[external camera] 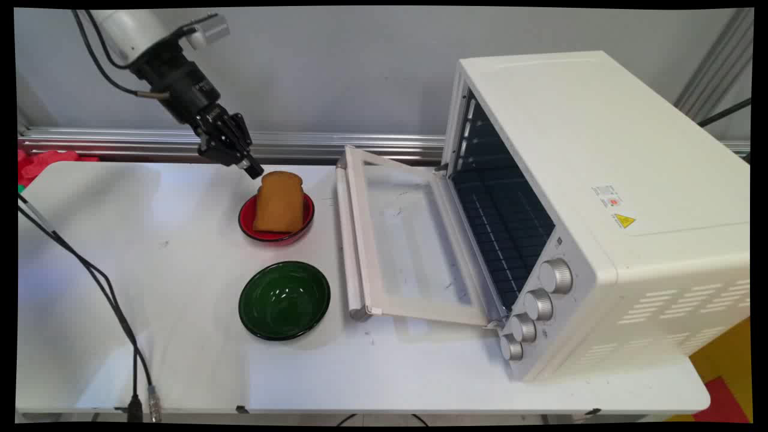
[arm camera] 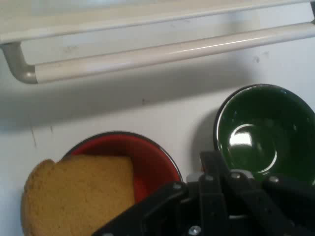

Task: Close the oven

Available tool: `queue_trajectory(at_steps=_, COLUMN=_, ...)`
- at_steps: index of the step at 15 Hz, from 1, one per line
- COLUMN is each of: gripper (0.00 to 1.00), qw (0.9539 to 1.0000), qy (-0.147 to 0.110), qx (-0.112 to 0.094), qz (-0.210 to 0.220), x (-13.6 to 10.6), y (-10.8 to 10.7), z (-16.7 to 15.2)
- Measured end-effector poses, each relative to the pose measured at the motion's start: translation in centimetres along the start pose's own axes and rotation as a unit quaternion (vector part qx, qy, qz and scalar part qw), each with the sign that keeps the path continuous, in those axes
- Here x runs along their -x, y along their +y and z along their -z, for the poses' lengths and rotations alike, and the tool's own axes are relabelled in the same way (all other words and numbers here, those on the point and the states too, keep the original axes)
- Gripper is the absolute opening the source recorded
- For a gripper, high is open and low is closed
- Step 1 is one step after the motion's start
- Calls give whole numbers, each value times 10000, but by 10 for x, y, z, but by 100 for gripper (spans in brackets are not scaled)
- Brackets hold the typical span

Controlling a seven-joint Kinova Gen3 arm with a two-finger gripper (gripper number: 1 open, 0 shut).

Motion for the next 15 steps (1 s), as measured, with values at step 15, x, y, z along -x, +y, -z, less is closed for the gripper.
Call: queue_trajectory(at_steps=15, gripper=0, qw=9965, qy=390, qx=-702, qz=-225, x=7, y=-13, z=-161)
